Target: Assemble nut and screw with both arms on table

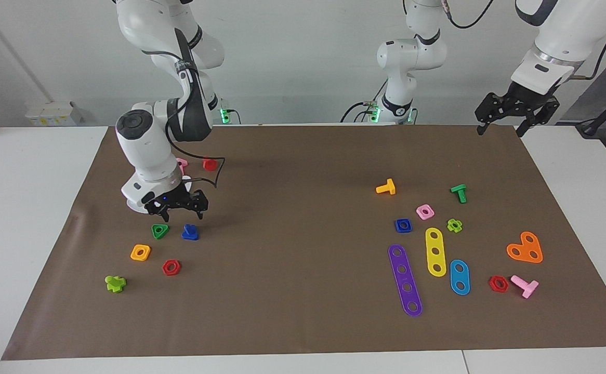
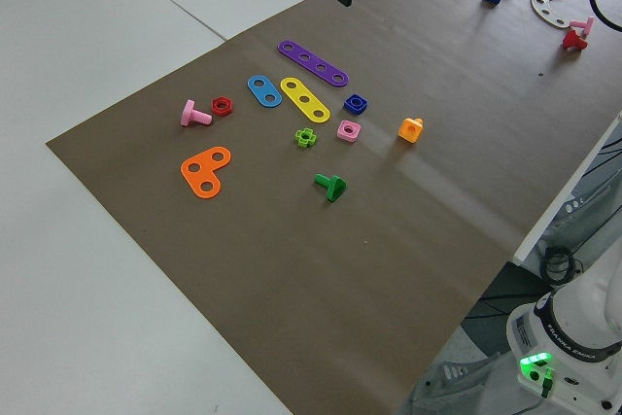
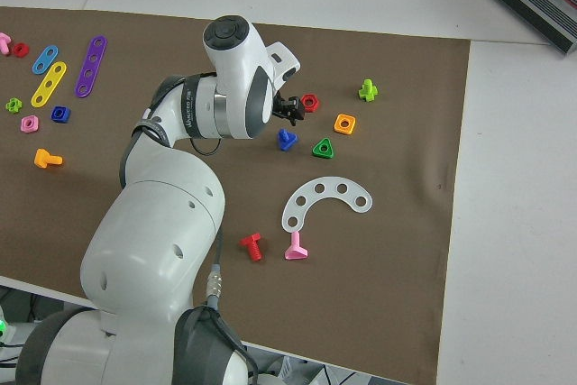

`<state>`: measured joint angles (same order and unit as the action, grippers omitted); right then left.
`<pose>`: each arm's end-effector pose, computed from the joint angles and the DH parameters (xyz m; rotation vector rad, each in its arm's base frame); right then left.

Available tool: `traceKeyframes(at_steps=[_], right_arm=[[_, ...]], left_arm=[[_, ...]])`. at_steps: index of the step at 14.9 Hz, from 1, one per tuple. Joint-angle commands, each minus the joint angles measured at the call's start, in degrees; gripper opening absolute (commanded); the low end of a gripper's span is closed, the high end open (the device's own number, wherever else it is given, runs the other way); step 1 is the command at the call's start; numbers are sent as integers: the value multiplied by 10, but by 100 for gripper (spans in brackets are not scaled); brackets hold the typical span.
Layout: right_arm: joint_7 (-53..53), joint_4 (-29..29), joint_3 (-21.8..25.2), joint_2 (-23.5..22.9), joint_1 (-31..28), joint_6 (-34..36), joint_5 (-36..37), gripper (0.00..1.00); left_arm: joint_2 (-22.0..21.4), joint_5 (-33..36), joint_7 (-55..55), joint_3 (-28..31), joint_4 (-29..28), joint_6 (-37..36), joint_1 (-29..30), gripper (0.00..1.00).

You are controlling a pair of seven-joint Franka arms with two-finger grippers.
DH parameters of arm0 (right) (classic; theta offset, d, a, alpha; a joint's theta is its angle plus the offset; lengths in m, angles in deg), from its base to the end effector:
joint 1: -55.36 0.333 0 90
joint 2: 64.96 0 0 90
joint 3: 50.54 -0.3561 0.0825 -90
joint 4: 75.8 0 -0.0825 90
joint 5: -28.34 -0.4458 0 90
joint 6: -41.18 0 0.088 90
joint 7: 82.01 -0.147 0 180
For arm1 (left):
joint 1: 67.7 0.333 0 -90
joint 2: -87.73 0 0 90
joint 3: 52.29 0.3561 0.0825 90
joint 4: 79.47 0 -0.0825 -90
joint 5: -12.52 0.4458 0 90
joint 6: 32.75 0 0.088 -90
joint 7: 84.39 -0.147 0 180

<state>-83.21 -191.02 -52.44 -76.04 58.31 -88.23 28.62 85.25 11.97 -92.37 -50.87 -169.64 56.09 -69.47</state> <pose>0.6511 0.0546 0.3272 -3.1334 -0.1033 -0.0850 0.6000 -0.0048 0.6475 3.1238 -0.2280 0.0325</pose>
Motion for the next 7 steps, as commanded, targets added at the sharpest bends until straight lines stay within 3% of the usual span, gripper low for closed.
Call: traceKeyframes(at_steps=[1,7], right_arm=[[30,-16,-4,-8,-9,-26,-6,100],[46,-39,-4,-35,-9,-106,-6,100]], left_arm=[[-4,-5,-5,-5,-3,-8,10,100],[-4,-5,-5,-5,-3,-8,10,100]])
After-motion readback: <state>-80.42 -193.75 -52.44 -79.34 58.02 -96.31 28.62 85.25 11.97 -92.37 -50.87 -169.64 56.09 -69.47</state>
